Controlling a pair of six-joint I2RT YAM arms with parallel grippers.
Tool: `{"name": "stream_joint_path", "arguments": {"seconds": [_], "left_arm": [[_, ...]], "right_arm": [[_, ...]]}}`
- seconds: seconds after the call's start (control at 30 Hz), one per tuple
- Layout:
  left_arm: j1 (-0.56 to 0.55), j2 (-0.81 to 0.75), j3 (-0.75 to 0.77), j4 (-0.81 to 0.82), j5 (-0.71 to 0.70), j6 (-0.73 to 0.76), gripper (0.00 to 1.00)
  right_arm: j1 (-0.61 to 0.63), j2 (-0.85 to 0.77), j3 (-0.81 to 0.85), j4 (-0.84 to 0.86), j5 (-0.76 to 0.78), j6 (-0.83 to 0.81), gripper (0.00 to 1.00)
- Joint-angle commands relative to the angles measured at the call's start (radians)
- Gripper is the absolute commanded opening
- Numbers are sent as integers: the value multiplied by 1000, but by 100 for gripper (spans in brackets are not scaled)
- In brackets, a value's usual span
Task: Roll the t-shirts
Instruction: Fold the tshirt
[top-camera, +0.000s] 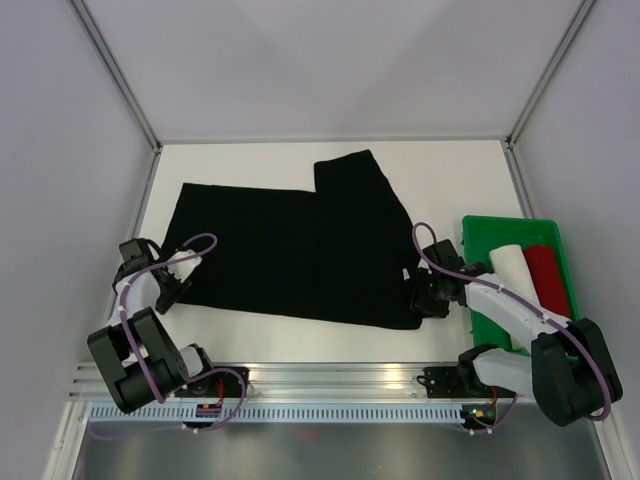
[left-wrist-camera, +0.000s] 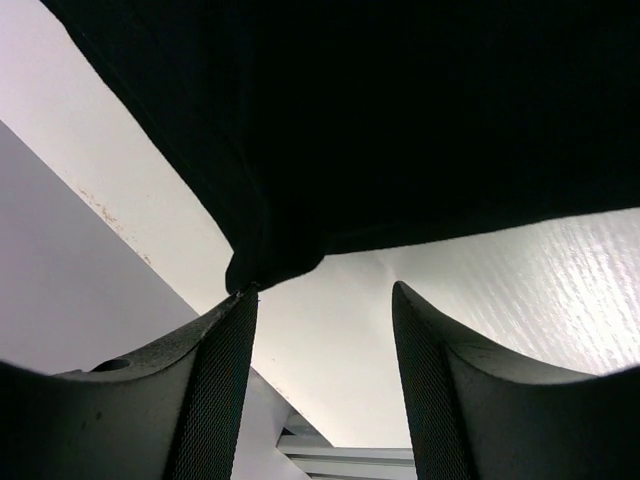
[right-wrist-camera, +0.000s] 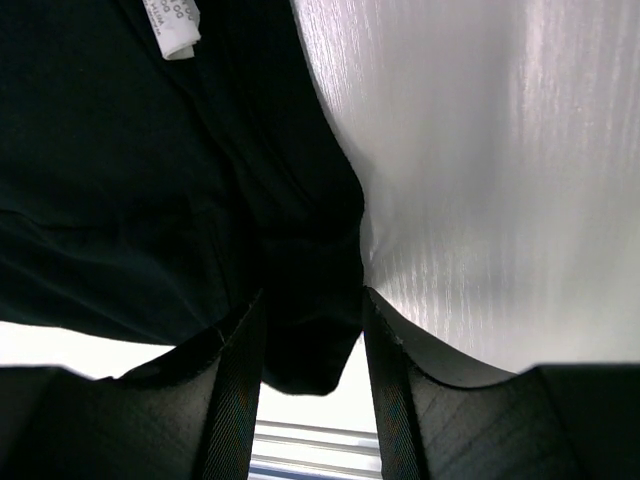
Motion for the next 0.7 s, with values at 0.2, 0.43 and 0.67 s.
{"name": "stream_joint_path", "arguments": {"seconds": [0.2, 0.43, 0.67], "left_arm": [[5, 27, -42, 125, 44, 74, 40], [13, 24, -70, 117, 51, 97, 2], [60, -93, -27, -118, 24, 173, 2]], "right_arm": [[4, 50, -55, 118, -49, 5, 30], [4, -34, 6, -9, 12, 28, 0], [4, -126, 125, -284, 126, 25, 0]]}}
